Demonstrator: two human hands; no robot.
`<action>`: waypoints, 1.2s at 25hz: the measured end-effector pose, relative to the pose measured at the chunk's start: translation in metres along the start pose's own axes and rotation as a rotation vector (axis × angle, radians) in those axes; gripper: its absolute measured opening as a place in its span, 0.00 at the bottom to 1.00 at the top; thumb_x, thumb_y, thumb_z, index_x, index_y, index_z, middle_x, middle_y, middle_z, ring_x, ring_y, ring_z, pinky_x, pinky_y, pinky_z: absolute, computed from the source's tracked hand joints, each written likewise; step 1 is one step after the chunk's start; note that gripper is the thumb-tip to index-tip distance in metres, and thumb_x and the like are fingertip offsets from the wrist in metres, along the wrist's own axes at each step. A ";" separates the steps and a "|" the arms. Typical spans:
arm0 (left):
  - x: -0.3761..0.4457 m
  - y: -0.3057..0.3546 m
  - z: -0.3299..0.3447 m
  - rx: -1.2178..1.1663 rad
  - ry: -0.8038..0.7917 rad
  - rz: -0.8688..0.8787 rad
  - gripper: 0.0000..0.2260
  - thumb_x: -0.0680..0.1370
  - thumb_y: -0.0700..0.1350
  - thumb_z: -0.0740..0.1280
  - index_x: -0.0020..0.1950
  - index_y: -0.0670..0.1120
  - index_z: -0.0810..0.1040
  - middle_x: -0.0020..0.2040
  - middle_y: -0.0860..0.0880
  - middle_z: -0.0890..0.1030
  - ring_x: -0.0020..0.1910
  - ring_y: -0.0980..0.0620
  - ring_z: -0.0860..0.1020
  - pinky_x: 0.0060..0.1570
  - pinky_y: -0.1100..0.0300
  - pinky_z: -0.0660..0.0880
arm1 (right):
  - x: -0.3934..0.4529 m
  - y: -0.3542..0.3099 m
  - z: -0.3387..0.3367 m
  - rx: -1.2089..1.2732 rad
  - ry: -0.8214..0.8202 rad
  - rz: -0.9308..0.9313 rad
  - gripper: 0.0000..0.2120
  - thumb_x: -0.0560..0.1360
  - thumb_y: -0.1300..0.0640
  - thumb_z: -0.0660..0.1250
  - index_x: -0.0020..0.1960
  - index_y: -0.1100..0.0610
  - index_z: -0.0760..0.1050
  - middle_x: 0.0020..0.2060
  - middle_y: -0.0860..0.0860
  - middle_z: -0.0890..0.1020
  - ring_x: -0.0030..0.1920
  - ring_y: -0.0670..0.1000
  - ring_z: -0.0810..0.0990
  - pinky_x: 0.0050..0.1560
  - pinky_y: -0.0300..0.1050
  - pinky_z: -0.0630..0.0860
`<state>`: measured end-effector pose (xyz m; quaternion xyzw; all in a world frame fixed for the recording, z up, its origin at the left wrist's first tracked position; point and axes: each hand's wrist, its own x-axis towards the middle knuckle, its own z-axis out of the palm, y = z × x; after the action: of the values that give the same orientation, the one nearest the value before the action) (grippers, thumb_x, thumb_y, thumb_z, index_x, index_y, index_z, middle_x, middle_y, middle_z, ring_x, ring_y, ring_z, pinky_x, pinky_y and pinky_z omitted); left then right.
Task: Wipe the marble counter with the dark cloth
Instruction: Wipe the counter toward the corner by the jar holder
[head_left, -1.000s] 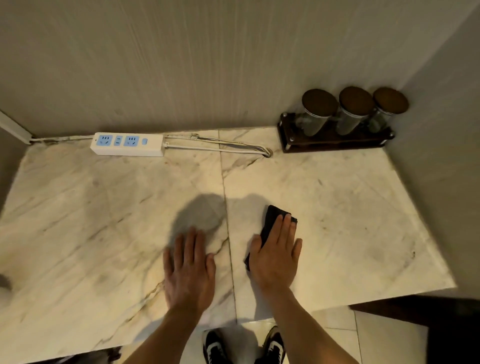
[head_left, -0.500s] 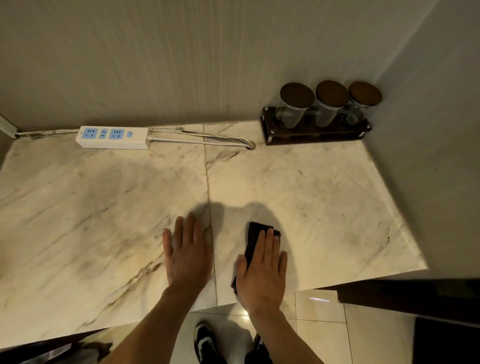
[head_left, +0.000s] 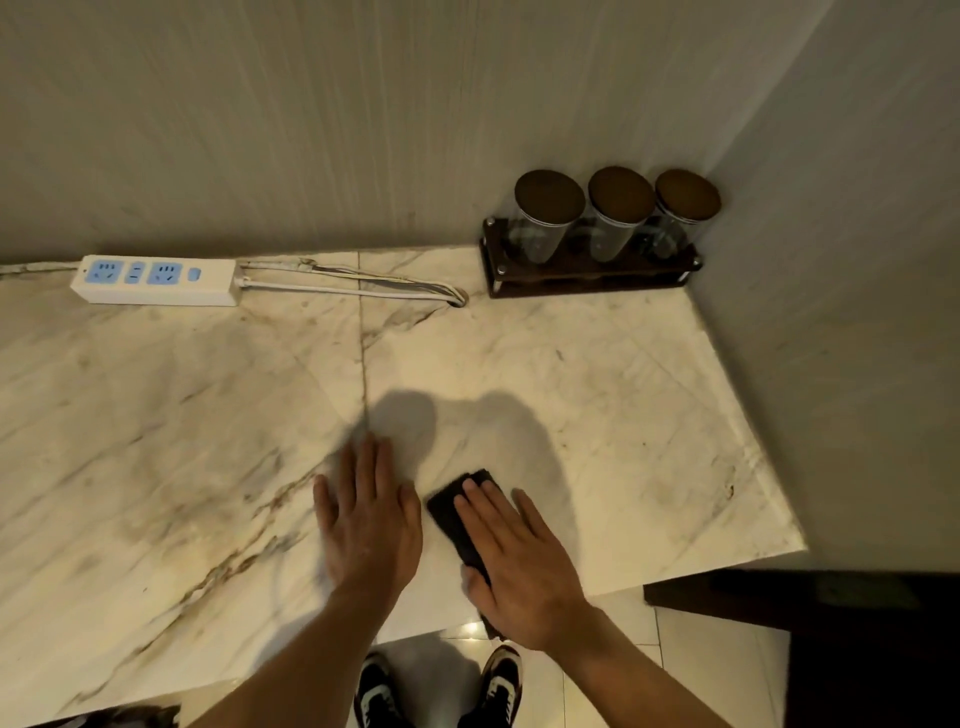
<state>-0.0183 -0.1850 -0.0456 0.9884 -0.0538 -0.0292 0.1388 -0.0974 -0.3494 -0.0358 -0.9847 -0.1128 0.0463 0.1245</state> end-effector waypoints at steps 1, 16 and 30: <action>0.001 0.000 0.001 0.017 -0.007 -0.003 0.26 0.78 0.53 0.49 0.75 0.44 0.58 0.75 0.42 0.62 0.75 0.42 0.57 0.71 0.38 0.55 | 0.002 0.011 -0.005 -0.011 -0.021 -0.071 0.31 0.76 0.48 0.59 0.76 0.57 0.57 0.76 0.53 0.56 0.77 0.50 0.51 0.73 0.55 0.56; 0.004 0.001 0.003 0.052 -0.026 -0.063 0.25 0.78 0.54 0.52 0.74 0.47 0.62 0.74 0.47 0.66 0.74 0.47 0.58 0.71 0.42 0.51 | 0.099 0.085 -0.033 -0.129 -0.189 -0.234 0.32 0.77 0.45 0.53 0.77 0.53 0.49 0.77 0.49 0.50 0.77 0.47 0.45 0.74 0.54 0.49; 0.006 0.004 0.002 0.095 -0.044 -0.072 0.26 0.76 0.53 0.55 0.74 0.46 0.64 0.73 0.47 0.67 0.74 0.46 0.57 0.70 0.41 0.54 | 0.190 0.110 -0.045 -0.096 -0.090 0.029 0.32 0.78 0.43 0.47 0.77 0.52 0.42 0.78 0.48 0.45 0.76 0.46 0.42 0.75 0.52 0.43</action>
<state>-0.0132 -0.1899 -0.0471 0.9943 -0.0224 -0.0535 0.0894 0.1158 -0.4195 -0.0330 -0.9879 -0.1063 0.0870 0.0714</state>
